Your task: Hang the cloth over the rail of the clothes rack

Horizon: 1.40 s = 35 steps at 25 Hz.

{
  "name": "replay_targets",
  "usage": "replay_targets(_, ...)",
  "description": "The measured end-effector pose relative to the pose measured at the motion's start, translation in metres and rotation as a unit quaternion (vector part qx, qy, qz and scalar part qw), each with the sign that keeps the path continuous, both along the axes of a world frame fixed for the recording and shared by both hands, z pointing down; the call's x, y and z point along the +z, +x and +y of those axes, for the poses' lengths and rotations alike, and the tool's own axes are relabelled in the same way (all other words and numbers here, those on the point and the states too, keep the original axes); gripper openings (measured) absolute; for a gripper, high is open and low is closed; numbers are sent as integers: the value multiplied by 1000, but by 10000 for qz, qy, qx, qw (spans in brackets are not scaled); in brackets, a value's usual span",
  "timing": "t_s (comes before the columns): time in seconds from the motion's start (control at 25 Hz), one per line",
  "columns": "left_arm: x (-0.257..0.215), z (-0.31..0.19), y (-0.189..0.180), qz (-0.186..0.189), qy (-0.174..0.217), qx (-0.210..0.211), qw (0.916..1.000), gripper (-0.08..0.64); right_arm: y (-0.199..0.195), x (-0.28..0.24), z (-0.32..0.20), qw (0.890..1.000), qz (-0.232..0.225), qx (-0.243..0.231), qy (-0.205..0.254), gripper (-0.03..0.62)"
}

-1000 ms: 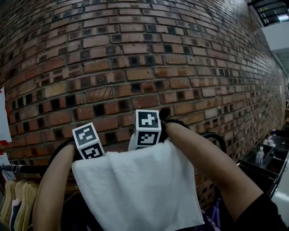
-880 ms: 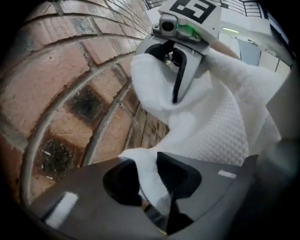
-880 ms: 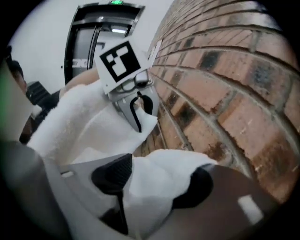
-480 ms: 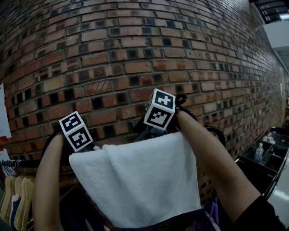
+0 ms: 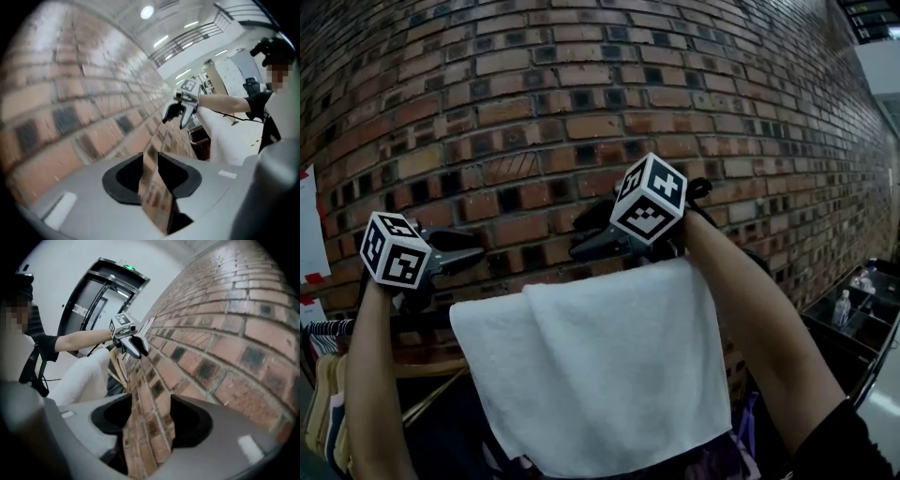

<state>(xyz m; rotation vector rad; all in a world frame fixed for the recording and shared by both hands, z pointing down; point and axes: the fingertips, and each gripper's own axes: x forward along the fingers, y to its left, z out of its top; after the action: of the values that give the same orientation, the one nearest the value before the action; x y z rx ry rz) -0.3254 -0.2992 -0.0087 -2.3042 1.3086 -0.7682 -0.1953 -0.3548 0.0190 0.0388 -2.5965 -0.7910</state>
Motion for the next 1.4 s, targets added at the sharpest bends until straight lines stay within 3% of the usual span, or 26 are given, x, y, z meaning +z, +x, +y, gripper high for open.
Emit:
replay_targets(0.04, -27, 10, 6, 51, 715, 125, 9974, 107, 2, -16, 2, 9992, -327, 19, 229, 252)
replay_targets(0.08, -54, 23, 13, 119, 1421, 252, 9895, 107, 5, -33, 6, 9965, -689, 48, 466, 252)
replay_targets(0.16, -97, 56, 35, 309, 2606, 469, 9638, 107, 16, -67, 19, 9862, -1413, 68, 860, 252)
replay_targets(0.24, -123, 91, 58, 566, 3394, 641, 9367, 107, 31, -94, 39, 9719, -2070, 18, 1120, 250)
replay_targets(0.32, -139, 125, 79, 934, 3975, 803, 9093, 106, 53, -120, 62, 9523, -2749, 26, 1324, 244)
replay_targets(0.48, -140, 195, 118, 1693, 4960, 1084, 8447, 59, 101, -143, 125, 9049, -3847, 125, 1820, 238)
replay_targets(0.56, -121, 220, 132, 2065, 5107, 1195, 8260, 12, 117, -131, 159, 8841, -4281, 57, 1873, 217)
replay_targets(0.6, -109, 227, 140, 2236, 5090, 1279, 8213, 9, 123, -119, 174, 8759, -4436, 39, 1897, 180)
replay_targets(0.64, -93, 230, 148, 2362, 5035, 1343, 8202, 8, 126, -104, 186, 8690, -4552, 37, 1938, 134)
replay_targets(0.72, -54, 226, 163, 2449, 4828, 1342, 8300, 8, 128, -67, 201, 8604, -4711, 127, 1939, 53)
replay_targets(0.96, 97, 173, 186, 2456, 3812, 604, 8892, 8, 116, 68, 178, 8731, -4668, 955, 1034, 17)
replay_targets(1.08, 172, 144, 189, 2513, 3276, 110, 9107, 8, 112, 130, 163, 8744, -4643, 1362, 358, 16)
replay_targets(1.16, 213, 131, 190, 2626, 2971, -148, 9179, 8, 111, 173, 159, 8726, -4617, 1595, -9, 17)
replay_targets(1.28, 252, 130, 191, 2864, 2681, -371, 9191, 8, 109, 226, 161, 8753, -4457, 1822, -456, 12)
replay_targets(1.4, 277, 139, 196, 2853, 2527, -543, 9229, 8, 112, 261, 168, 8785, -4285, 1964, -775, 11)
